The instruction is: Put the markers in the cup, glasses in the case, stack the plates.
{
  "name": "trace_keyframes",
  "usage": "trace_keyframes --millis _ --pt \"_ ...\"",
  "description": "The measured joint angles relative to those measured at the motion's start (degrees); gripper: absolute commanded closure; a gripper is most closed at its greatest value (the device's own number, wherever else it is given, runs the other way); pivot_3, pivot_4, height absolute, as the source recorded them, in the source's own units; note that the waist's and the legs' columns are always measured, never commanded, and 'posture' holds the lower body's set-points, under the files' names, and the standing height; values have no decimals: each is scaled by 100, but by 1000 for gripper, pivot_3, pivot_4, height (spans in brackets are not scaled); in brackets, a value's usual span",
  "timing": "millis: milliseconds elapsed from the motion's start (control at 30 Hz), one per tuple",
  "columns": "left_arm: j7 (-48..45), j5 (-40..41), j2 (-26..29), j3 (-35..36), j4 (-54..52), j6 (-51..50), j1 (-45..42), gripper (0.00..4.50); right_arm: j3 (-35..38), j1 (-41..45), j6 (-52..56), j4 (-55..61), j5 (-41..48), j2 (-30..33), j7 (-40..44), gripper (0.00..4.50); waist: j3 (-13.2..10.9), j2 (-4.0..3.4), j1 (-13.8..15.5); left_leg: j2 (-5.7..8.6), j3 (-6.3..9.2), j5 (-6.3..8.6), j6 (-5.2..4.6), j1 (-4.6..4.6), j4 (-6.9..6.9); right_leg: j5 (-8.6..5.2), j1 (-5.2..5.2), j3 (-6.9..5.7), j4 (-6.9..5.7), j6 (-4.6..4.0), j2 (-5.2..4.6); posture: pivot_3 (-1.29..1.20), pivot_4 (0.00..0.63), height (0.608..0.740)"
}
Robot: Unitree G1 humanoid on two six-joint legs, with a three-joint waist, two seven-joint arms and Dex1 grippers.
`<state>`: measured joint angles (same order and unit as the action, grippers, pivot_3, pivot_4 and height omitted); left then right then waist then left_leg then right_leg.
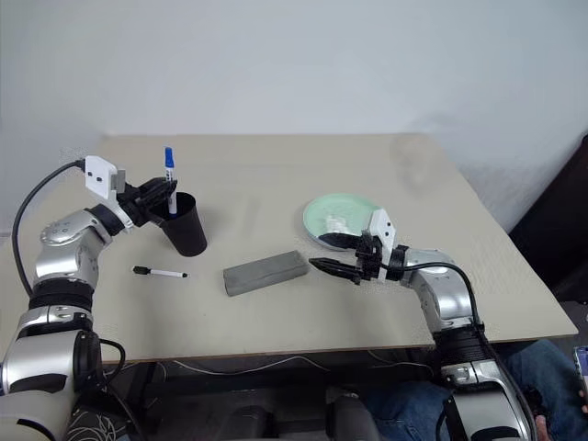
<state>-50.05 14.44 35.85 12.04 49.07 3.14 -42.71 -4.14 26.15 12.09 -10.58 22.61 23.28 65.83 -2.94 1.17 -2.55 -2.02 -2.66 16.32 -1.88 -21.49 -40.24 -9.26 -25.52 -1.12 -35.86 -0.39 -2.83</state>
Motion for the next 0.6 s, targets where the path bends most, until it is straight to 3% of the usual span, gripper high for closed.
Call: trace_keyframes --millis 167,533,600 --pt "34 -19 -128 5 298 142 -29 4417 25 13 65 11 41 1 -5 1451 0 0 0 0 -1 0 0 -1 0 0 0 -1 1 0 -1 0 0 721" --pt "48 -6 -218 45 556 263 -130 581 18 12 65 11 39 3 -5 1451 0 0 -1 0 0 0 0 -1 0 0 -1 -1 1 1 -1 0 0 721" --pt "50 -2 -218 73 574 264 -138 581 13 12 64 12 39 3 -5 1451 0 0 -1 0 1 0 0 -2 0 0 -1 -3 1 1 -2 0 0 721"
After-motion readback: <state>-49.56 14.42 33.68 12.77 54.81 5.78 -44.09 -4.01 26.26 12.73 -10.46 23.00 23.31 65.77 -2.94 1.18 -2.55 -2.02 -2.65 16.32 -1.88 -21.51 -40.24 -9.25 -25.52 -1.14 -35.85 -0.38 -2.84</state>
